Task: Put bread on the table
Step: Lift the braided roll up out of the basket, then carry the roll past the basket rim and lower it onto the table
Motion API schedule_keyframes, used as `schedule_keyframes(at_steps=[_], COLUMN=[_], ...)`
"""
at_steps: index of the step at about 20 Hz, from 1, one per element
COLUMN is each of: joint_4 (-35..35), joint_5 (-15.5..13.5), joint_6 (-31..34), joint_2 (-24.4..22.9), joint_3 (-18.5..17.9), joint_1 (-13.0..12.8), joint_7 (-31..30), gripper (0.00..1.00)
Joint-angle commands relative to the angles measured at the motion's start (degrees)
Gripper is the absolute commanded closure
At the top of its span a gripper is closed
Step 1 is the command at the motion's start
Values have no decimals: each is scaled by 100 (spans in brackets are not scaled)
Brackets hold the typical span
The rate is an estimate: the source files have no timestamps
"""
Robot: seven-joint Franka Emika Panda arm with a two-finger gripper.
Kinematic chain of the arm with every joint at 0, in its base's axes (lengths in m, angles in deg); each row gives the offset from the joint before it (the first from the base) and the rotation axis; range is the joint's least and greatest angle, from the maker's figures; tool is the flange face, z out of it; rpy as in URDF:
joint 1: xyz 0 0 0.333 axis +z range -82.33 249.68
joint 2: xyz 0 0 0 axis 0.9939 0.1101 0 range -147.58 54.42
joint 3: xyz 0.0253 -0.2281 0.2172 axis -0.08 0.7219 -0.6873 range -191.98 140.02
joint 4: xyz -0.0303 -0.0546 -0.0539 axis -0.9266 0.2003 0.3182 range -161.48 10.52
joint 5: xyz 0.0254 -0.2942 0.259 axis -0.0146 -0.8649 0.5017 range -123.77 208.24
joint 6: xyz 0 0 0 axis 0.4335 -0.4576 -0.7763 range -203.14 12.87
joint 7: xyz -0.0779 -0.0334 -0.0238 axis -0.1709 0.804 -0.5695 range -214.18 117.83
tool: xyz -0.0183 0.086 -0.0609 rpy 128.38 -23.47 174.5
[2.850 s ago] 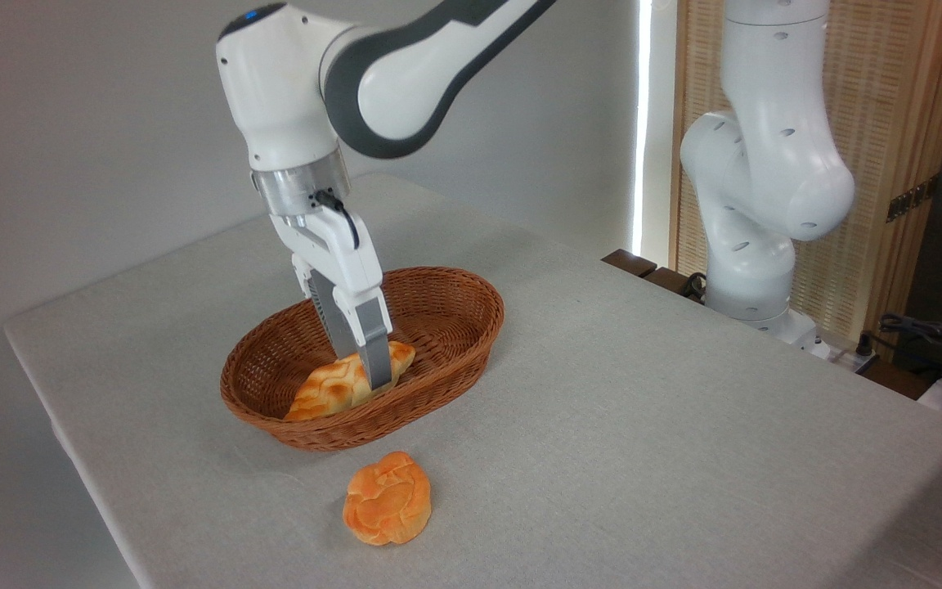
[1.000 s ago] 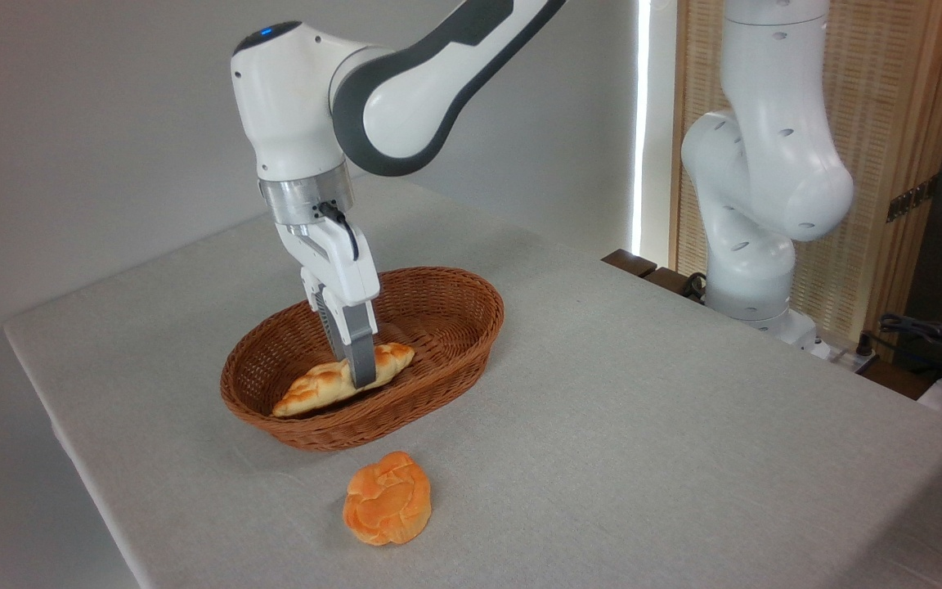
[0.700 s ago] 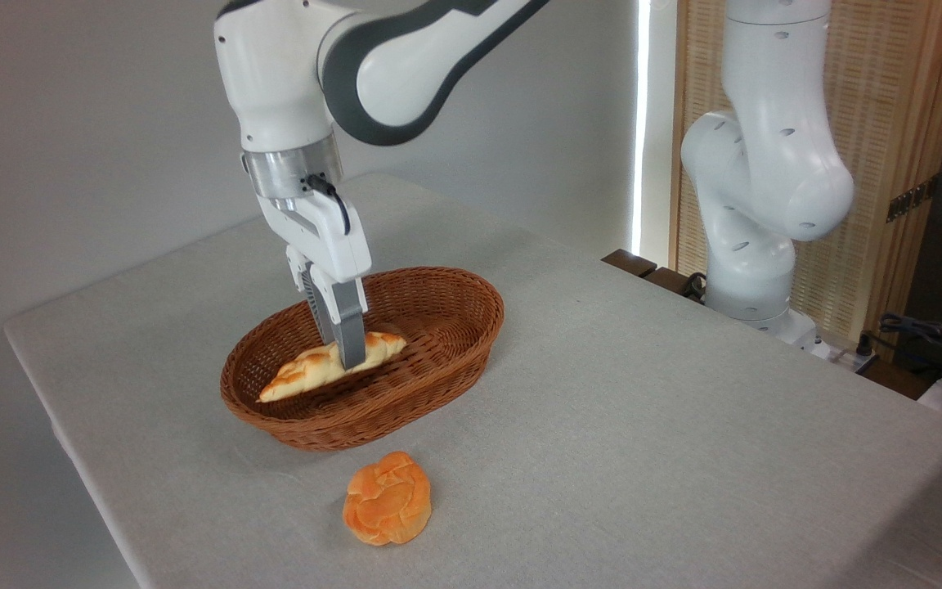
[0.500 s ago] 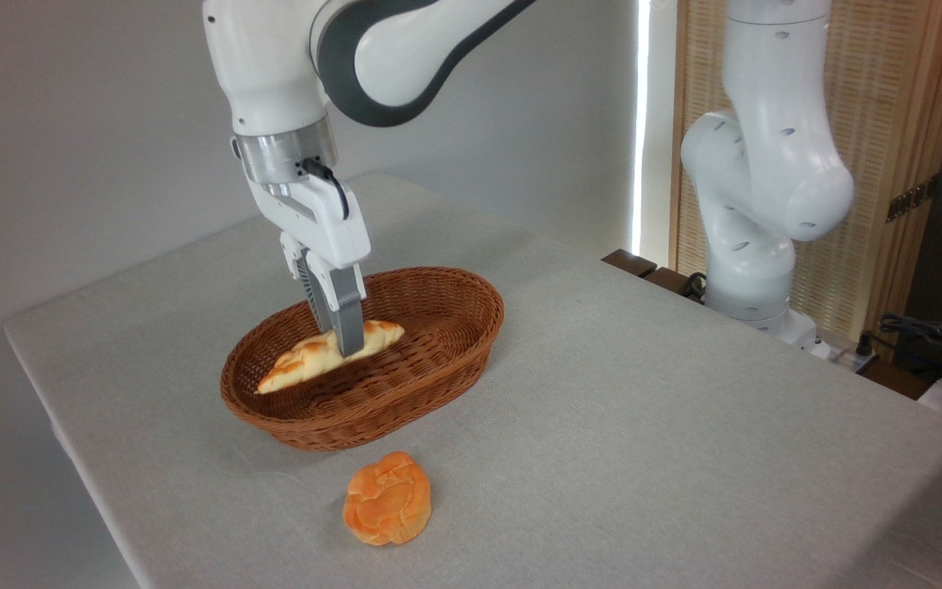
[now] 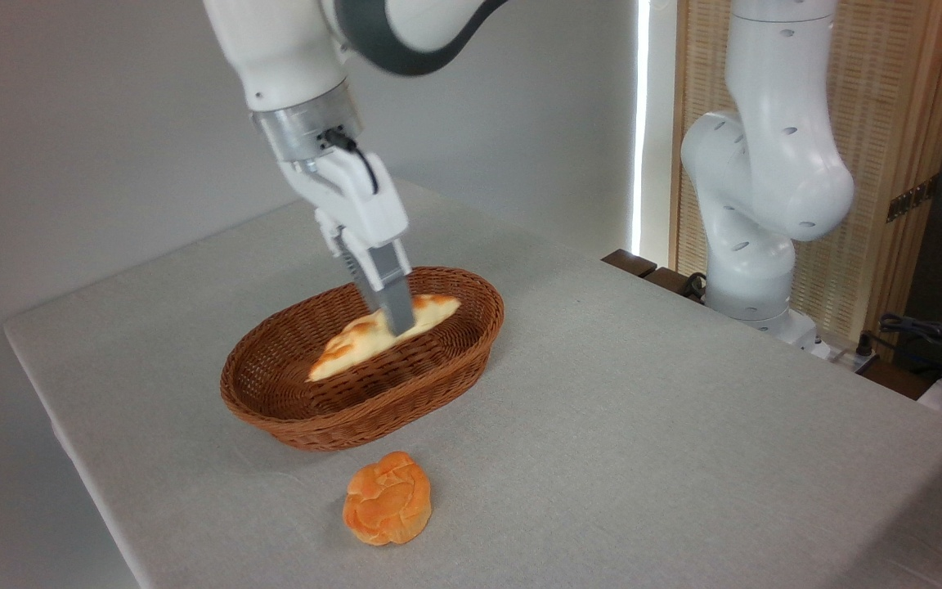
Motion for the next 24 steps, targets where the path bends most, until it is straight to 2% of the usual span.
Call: schedule_keyframes(at_steps=[1, 6, 9, 12, 14, 16, 17, 20, 22, 24], joint_4=[66, -556, -979, -1567, -1866, -2016, -2060, -2149, -2149, -2149], joint_5=[128, 383, 401, 410, 410, 419, 523, 647, 647, 639], joint_6=[495, 373, 294, -381, -812, -981, -981, -972, -920, -920], joint_2=[-308, -827, -1064, -1047, -1030, -1012, -1003, -1003, -1012, -1012], joint_3=[-437, -1070, -1421, -1624, -1625, -1633, -1633, -1817, -2010, -2046], joint_1=[-28, -36, -45, -45, -45, -63, -63, -63, -63, -63], joint_7=[790, 1669, 2197, 2452, 2488, 2488, 2497, 2488, 2479, 2418], gripper=[64, 64, 63, 63, 61, 54, 49, 23, 14, 0])
